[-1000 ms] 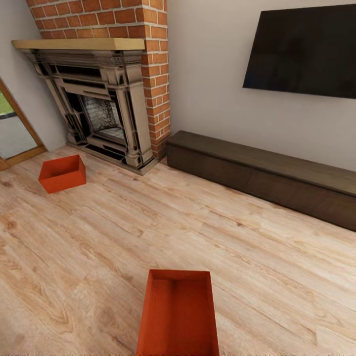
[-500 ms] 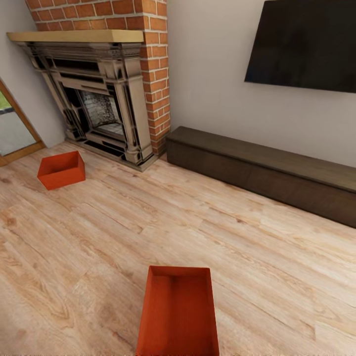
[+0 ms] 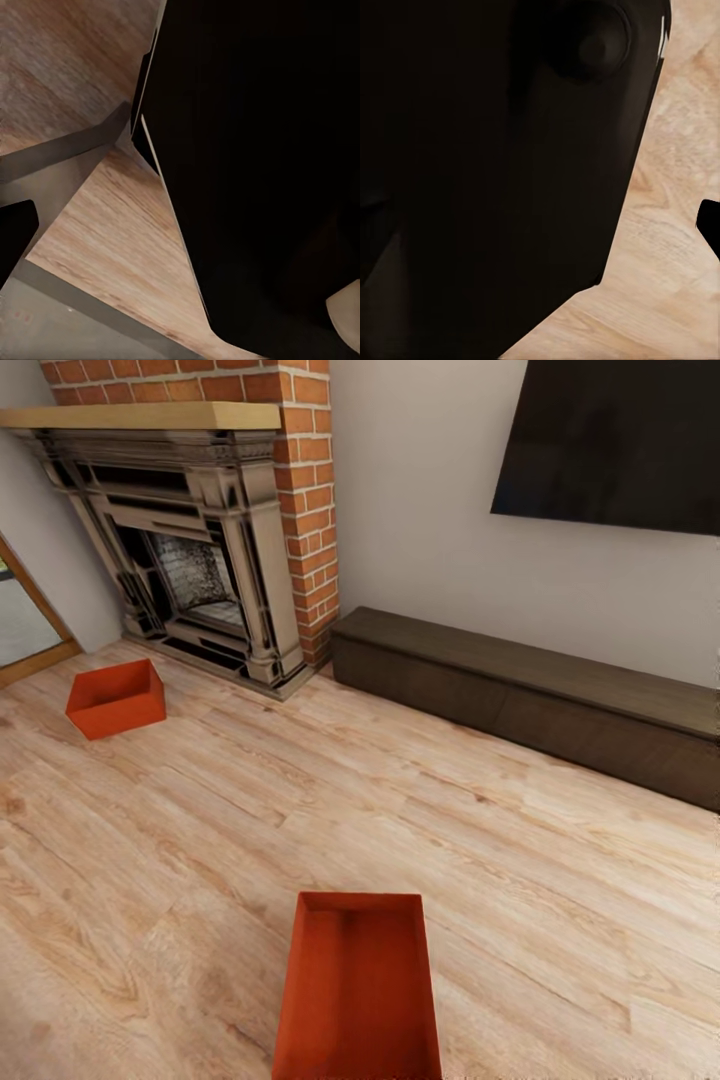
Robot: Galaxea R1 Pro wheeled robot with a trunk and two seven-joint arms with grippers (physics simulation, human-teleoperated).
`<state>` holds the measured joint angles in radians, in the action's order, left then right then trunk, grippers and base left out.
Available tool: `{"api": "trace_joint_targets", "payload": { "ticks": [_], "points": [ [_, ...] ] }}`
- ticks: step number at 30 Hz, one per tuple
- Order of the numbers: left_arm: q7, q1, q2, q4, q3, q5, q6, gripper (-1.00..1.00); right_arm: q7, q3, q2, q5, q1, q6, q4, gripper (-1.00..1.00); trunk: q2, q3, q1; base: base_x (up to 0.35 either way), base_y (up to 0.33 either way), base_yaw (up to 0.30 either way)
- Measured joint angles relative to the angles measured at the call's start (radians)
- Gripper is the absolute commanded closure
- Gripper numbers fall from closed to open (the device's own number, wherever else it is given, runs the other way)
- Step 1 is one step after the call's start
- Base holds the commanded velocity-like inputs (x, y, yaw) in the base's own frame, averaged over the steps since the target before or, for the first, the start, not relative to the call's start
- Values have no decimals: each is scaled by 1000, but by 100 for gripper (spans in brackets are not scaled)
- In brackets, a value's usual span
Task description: Move the two storage containers from the living room to the garage. In the garage, place one container on the floor and stack the other container on top of it (either order is fine).
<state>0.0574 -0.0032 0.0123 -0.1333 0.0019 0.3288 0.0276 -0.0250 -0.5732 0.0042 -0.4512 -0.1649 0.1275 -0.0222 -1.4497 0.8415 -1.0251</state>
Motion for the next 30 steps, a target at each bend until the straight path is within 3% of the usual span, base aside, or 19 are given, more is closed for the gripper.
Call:
{"api": "trace_joint_targets", "payload": {
  "ticks": [11,30],
  "points": [
    [0,0,0,0,0,0,0,-100,0,0,0,0,0,0,0,-100,0,18,0,0,0,-92],
    [0,0,0,0,0,0,0,-100,0,0,0,0,0,1,0,-100,0,49,0,0,0,-3]
  ]
}}
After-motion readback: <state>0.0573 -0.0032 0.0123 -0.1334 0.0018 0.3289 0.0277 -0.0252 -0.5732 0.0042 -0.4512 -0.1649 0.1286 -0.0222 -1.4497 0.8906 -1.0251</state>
